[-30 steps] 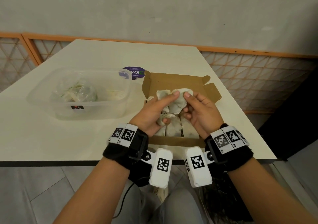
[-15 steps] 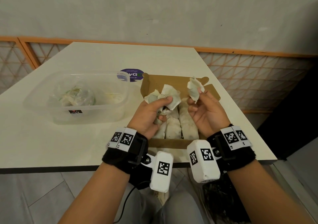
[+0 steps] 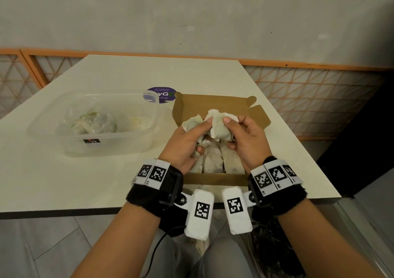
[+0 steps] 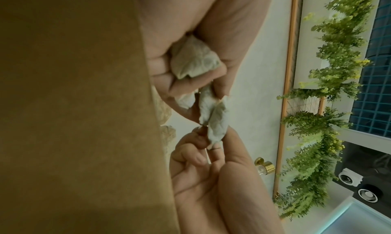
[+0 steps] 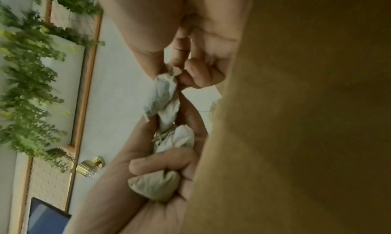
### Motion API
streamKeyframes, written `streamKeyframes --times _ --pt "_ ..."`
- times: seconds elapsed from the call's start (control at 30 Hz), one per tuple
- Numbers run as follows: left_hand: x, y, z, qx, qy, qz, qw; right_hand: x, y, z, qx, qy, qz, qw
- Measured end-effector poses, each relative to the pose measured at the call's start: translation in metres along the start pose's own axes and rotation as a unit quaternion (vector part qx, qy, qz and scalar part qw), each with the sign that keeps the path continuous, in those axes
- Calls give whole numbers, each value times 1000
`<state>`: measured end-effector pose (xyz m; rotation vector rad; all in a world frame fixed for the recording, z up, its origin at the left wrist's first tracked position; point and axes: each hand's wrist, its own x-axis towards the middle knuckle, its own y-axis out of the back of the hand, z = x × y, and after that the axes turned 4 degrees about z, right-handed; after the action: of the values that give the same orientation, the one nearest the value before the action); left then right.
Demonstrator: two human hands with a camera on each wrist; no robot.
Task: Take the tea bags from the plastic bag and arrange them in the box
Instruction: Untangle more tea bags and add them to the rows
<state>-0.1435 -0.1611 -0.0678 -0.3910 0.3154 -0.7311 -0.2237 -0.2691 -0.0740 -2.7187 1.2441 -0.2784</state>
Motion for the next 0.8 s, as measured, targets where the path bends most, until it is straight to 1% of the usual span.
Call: streamKeyframes --times 0.07,0.23,0.33,0.47,0.57,0.63,0.7,0.73,0.8 --pt "0 0 0 3 -5 1 1000 0 0 1 -31 15 6 999" --pt "1 0 -2 23 -14 12 1000 1 1 1 -88 48 -6 995" --pt "1 1 -2 36 -21 5 999 -1 -1 2 -123 65 -1 990" --pt "-1 -1 1 56 -35 -20 998 -4 -6 0 -190 101 9 977" --pt "-2 0 4 69 -46 -8 997 -4 -5 -6 -241 118 9 963" --pt "-1 5 6 87 -55 11 995 -2 -4 -15 -257 111 -15 960" --pt "-1 10 12 127 -71 12 989 1 -2 -31 -265 88 -65 958" --pt "-2 11 17 144 -77 6 987 2 -2 -40 -279 81 -98 952" --pt "-4 13 26 166 -78 -11 983 4 -4 -56 -331 77 -165 926"
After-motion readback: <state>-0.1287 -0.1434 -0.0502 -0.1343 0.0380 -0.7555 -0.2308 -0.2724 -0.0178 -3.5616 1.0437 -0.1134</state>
